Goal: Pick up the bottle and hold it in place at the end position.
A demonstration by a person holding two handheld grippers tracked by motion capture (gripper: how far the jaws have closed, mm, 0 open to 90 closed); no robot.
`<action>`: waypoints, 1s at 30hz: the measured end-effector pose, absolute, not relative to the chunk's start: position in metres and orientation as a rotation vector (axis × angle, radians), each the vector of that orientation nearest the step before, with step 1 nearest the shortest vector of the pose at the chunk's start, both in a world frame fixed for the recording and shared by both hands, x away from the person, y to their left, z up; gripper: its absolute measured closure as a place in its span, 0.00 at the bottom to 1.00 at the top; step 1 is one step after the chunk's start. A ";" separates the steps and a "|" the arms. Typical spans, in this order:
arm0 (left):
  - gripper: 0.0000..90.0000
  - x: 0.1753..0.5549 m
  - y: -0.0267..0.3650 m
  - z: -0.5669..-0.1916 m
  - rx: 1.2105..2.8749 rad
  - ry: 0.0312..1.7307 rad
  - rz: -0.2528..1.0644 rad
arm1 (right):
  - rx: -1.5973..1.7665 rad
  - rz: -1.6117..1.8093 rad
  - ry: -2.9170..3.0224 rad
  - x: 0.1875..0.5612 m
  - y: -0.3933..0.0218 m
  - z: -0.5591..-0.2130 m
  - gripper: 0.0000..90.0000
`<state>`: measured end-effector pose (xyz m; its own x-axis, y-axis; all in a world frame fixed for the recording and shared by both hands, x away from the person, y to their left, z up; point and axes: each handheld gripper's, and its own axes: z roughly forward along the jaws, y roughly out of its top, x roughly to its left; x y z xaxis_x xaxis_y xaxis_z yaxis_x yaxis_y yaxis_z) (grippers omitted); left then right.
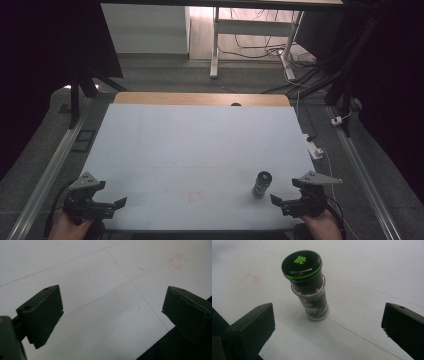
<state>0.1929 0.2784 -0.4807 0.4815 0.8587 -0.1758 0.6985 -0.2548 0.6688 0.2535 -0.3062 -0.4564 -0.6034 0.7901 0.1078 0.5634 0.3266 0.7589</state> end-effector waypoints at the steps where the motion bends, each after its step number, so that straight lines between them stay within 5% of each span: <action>1: 0.05 0.193 0.278 -0.481 2.026 1.284 0.291 | 1.213 1.154 2.313 0.255 -0.306 -0.456 0.00; 30: 0.04 0.194 0.280 -0.481 2.015 1.294 0.279 | 1.095 1.100 2.399 0.295 -0.275 -0.468 0.00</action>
<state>0.1938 0.2800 -0.4810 0.4739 0.8600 -0.1893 0.7056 -0.2423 0.6659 0.2953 -0.2753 -0.4676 -0.6720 0.7386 0.0534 0.5225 0.4218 0.7410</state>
